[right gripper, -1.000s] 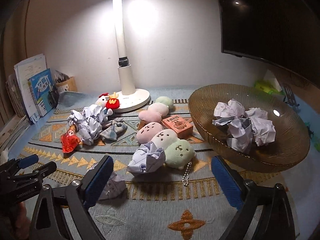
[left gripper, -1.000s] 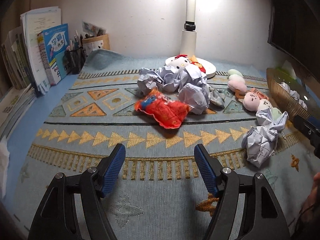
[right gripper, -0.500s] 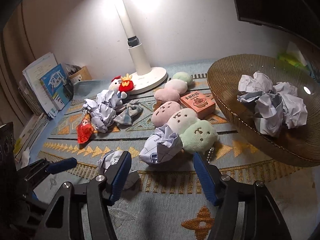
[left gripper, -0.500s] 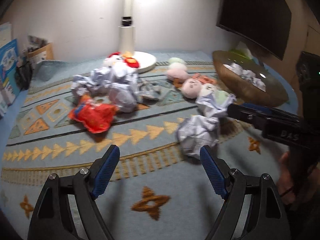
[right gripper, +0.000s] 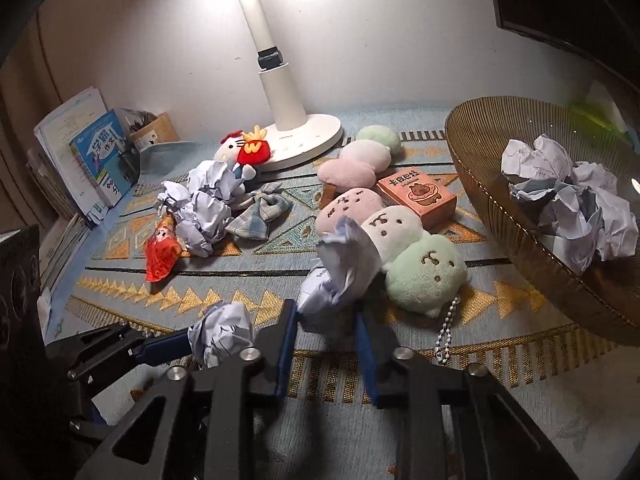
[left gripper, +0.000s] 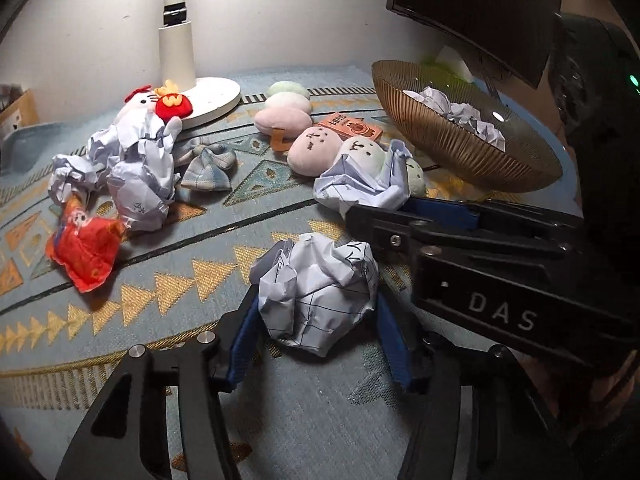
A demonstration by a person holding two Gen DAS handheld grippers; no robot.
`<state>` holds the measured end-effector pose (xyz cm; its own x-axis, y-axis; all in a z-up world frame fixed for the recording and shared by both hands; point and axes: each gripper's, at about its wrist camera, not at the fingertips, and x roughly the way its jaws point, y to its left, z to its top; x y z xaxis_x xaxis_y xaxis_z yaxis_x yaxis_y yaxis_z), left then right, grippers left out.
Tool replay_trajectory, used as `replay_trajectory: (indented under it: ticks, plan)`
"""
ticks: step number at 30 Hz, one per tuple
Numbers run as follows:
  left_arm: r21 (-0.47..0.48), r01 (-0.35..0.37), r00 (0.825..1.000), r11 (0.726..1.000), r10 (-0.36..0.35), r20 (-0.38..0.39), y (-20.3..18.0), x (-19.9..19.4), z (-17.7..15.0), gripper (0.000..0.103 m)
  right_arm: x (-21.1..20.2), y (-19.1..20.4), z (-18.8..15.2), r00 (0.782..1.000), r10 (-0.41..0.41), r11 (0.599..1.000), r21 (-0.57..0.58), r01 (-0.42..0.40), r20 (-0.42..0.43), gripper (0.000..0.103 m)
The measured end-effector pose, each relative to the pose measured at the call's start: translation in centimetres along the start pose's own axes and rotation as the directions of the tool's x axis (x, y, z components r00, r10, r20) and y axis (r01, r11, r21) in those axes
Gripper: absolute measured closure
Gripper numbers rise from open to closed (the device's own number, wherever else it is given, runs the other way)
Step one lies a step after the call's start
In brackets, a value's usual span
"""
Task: Organize objects
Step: 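Grasp a paper ball on the rug with the right tool while the left grasps another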
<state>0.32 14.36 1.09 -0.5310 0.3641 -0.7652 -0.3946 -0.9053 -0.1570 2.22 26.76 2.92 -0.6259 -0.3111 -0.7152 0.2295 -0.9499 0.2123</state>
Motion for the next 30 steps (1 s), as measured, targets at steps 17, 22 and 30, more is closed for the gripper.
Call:
replay_trajectory:
  ticks: [17,22,30]
  plan:
    - [-0.224,-0.123,0.988,0.967,0.142,0.067,7.6,-5.9,-4.8,0.052,-3.3,3.9,-6.0,0.991,-0.019,0.982,-0.187,-0.006,-0.132,0.055]
    - [-0.198,-0.121,0.986,0.973,0.141,0.089,7.0,-6.0,-4.8,0.052,-4.5,4.6,-5.7,0.997,-0.013,0.971,-0.237,-0.006,-0.080,0.034]
    - [-0.205,-0.114,0.986,0.972,0.135,0.093,7.1,-5.9,-5.0,0.051,-4.1,4.9,-5.8,0.987,0.108,0.972,-0.197,-0.131,-0.122,0.025]
